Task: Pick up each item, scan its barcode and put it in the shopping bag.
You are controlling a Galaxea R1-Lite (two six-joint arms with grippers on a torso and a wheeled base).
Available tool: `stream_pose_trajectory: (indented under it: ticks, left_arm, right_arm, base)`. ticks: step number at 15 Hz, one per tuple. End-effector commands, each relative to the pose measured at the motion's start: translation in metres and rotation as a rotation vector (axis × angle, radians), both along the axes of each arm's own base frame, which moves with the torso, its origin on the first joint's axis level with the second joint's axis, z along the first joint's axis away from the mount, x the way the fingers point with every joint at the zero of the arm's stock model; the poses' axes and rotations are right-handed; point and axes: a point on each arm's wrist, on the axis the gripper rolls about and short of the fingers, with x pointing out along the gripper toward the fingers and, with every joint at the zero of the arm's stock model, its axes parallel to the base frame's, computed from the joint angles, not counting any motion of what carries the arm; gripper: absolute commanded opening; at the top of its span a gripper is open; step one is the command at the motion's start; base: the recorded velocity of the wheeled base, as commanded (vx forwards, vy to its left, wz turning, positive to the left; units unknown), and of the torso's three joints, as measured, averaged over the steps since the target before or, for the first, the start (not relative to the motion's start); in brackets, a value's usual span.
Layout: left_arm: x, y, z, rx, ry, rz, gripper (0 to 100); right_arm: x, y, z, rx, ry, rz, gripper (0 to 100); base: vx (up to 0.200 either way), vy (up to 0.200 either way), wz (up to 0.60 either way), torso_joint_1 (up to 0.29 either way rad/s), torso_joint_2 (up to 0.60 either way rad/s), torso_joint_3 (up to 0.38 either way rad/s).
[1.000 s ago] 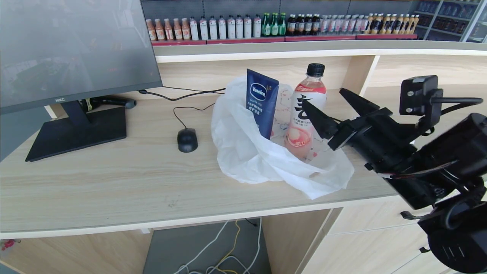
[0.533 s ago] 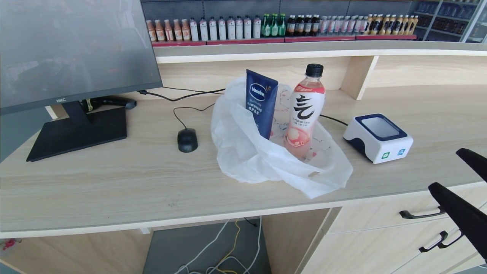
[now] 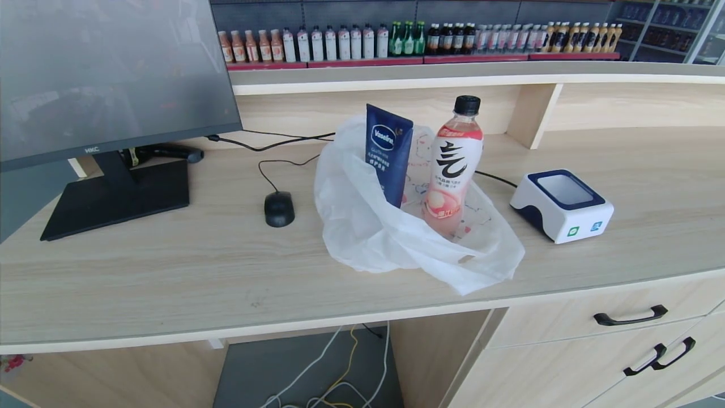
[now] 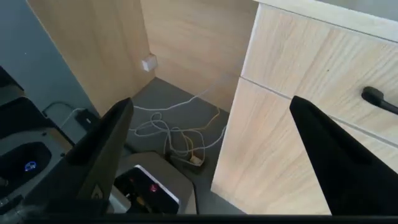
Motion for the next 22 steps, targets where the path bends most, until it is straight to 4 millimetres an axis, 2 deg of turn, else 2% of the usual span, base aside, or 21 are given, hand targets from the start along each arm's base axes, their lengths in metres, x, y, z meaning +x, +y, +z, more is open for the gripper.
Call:
stream_pose_trajectory:
  ticks: [1, 2, 4, 6, 13, 18, 20, 22]
  left_arm:
    - [0.0, 0.0, 0.0, 0.0, 0.0, 0.002, 100]
    - [0.0, 0.0, 0.0, 0.0, 0.0, 0.0, 100]
    - [0.0, 0.0, 0.0, 0.001, 0.0, 0.0, 100]
    - [0.0, 0.0, 0.0, 0.0, 0.0, 0.0, 100]
    - [0.0, 0.0, 0.0, -0.006, 0.0, 0.002, 100]
    - [0.0, 0.0, 0.0, -0.008, 0.0, 0.002, 100]
    - [0.0, 0.0, 0.0, -0.008, 0.0, 0.0, 100]
    - [0.0, 0.0, 0.0, -0.006, 0.0, 0.0, 100]
  right_arm:
    - [-0.014, -0.0076, -0.0133, 0.041, -0.058, -0.06, 100]
    - [-0.0137, -0.0072, -0.0132, 0.04, -0.053, -0.095, 100]
    - [-0.0131, -0.0038, -0.0136, 0.025, -0.041, -0.35, 100]
    - [-0.0141, -0.0015, -0.0136, 0.028, -0.054, -0.518, 100]
    - [-0.0153, -0.0007, -0.0139, 0.038, -0.07, -0.69, 100]
    - [-0.0211, -0.0013, -0.0154, 0.065, -0.141, -0.641, 100]
    - [-0.0211, -0.0013, -0.0155, 0.064, -0.14, -0.638, 100]
    - [-0.0212, -0.0014, -0.0159, 0.108, -0.123, -0.643, 100]
  base:
    - [0.0, 0.0, 0.0, 0.0, 0.0, 0.0]
    - [0.0, 0.0, 0.0, 0.0, 0.0, 0.0]
    - [0.0, 0.0, 0.0, 0.0, 0.0, 0.0]
    - [0.0, 0.0, 0.0, 0.0, 0.0, 0.0]
    - [0.0, 0.0, 0.0, 0.0, 0.0, 0.0]
    - [0.0, 0.0, 0.0, 0.0, 0.0, 0.0]
    - [-0.2, 0.0, 0.0, 0.01, 0.0, 0.002]
    - [0.0, 0.0, 0.0, 0.0, 0.0, 0.0]
